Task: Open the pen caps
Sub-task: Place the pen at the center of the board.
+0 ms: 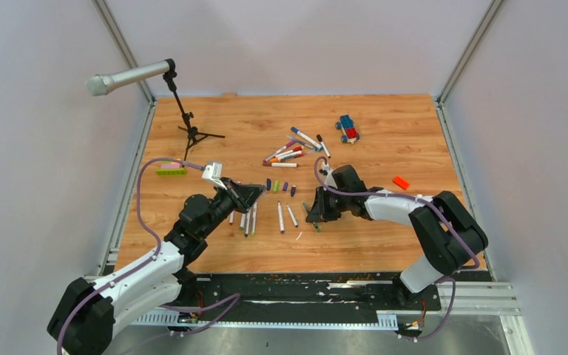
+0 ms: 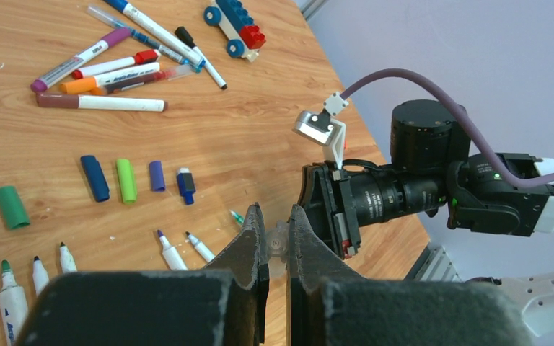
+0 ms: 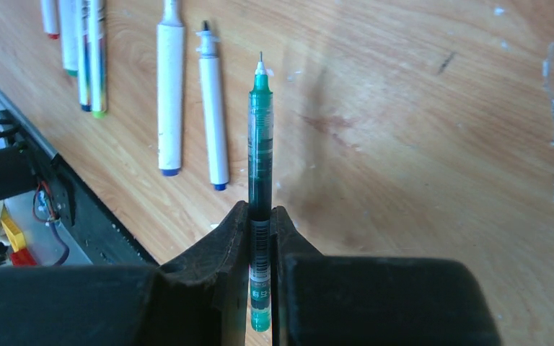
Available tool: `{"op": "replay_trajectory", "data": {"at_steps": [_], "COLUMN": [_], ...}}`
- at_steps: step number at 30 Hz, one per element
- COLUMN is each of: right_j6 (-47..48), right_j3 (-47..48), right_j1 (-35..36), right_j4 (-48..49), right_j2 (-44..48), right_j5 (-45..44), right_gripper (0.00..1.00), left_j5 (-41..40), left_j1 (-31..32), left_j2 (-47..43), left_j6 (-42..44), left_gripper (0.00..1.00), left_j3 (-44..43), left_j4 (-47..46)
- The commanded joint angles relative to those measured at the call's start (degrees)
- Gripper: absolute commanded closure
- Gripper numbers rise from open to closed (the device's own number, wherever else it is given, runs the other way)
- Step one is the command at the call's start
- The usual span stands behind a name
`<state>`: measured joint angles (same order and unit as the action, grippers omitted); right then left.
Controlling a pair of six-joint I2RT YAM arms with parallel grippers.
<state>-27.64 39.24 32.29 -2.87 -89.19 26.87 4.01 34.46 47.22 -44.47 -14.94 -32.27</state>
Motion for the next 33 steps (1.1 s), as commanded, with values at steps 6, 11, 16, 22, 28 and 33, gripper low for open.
{"op": "replay_trajectory", "data": {"at_steps": [6, 11, 16, 22, 28, 33], "right_j6": [-3.91, -3.21, -2.37, -1.28, -0.33, 5.92], "right_j3": [1.58, 1.77, 2.22, 2.41, 2.74, 4.44], "right_j1": [0.53, 1.06, 1.38, 1.75, 1.73, 1.74], "right_j4": [2.08, 1.40, 0.35, -0.39, -0.47, -0.95], "right_j2": [-4.33, -4.74, -5.54, -5.82, -5.63, -3.26], "right_j5": [-4.07, -6.03, -7.62, -9.98, -9.70, -6.35], "right_gripper": [0.92, 0.82, 0.77, 0.76, 0.76, 0.75], "left_j5": [0.04, 0.12, 0.71, 0.94, 1.34, 3.21], "left_j1": [-0.09, -0.11, -0.15, -0.16, -0.10, -0.17], "left_j2": [2.24, 2.97, 3.34, 2.55, 2.58, 4.48], "left_j6": [-0.53, -0.76, -1.39, -1.66, -2.11, -2.54], "left_gripper": [1.00, 1.00, 1.00, 1.00, 1.00, 1.00], "left_j3": [0.64, 0.79, 1.04, 1.60, 1.65, 0.96], "left_j4": [-4.69, -5.26, -5.72, -5.70, -5.70, -5.70]}}
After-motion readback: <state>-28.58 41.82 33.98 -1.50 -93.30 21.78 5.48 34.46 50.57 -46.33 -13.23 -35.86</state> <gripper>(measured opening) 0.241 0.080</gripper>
